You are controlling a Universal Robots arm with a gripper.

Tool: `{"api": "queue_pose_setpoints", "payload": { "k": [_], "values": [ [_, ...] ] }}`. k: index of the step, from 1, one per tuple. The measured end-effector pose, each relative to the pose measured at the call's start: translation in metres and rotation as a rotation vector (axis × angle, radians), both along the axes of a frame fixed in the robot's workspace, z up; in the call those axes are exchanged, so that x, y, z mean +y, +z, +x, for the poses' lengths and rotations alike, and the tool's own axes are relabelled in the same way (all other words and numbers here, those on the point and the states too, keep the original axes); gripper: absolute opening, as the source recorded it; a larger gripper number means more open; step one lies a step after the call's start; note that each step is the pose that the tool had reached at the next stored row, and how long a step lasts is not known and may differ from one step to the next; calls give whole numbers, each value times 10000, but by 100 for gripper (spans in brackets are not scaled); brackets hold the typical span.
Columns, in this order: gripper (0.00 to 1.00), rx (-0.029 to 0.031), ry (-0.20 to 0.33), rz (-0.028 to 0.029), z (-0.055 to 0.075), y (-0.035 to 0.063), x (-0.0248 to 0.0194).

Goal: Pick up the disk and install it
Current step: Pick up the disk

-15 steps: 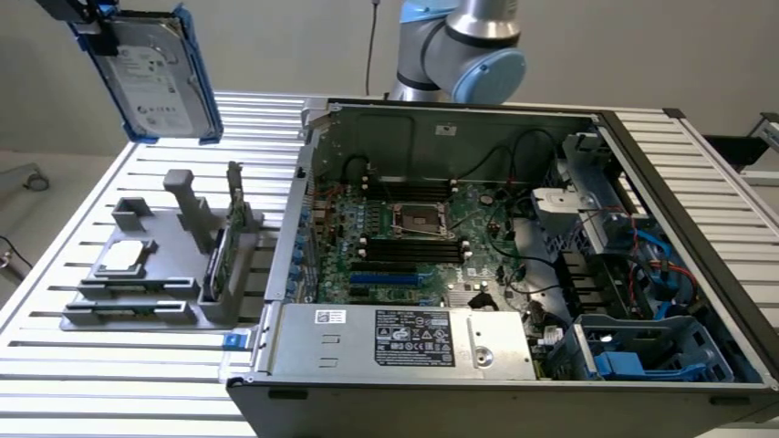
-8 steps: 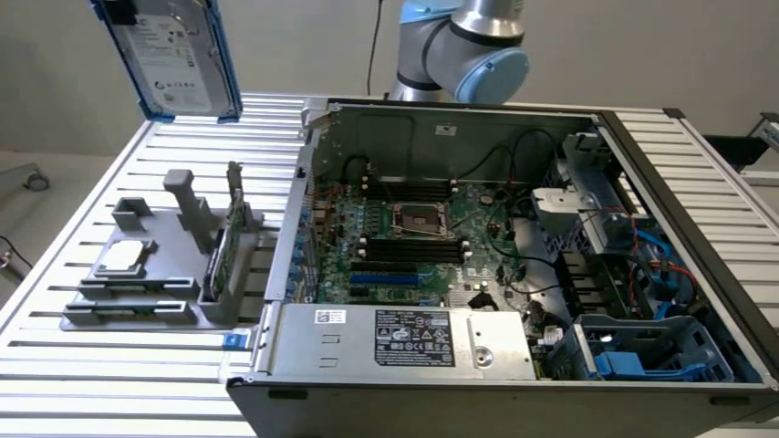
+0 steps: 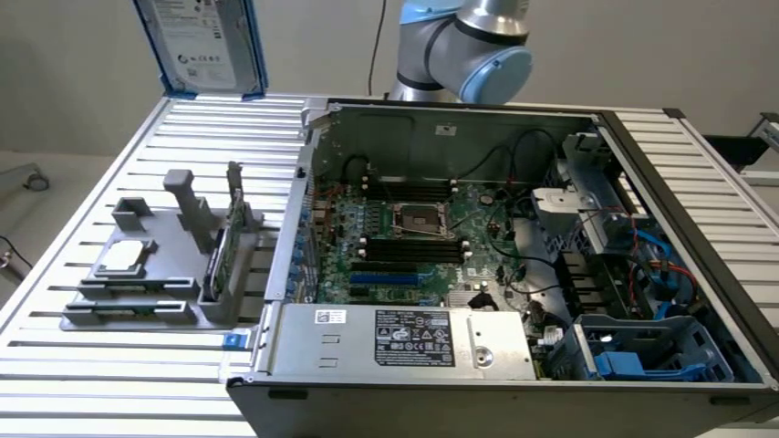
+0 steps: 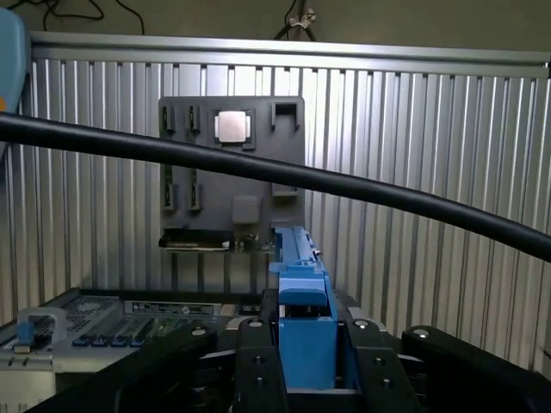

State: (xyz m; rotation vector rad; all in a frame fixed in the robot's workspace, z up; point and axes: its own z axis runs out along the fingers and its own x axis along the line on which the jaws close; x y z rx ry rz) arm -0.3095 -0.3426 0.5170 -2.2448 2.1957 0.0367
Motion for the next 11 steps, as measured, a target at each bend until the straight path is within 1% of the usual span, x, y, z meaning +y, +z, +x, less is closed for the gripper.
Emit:
{"api": "queue_pose_setpoints", "payload": {
  "k": [6, 7, 9, 11],
  "values": [
    [33, 0, 0, 190, 274, 5, -32],
    [33, 1, -1, 210, 318, 5, -39],
    [33, 1, 0, 217, 410, 5, -66],
    [33, 2, -1, 216, 486, 6, -118]
  ]
}}
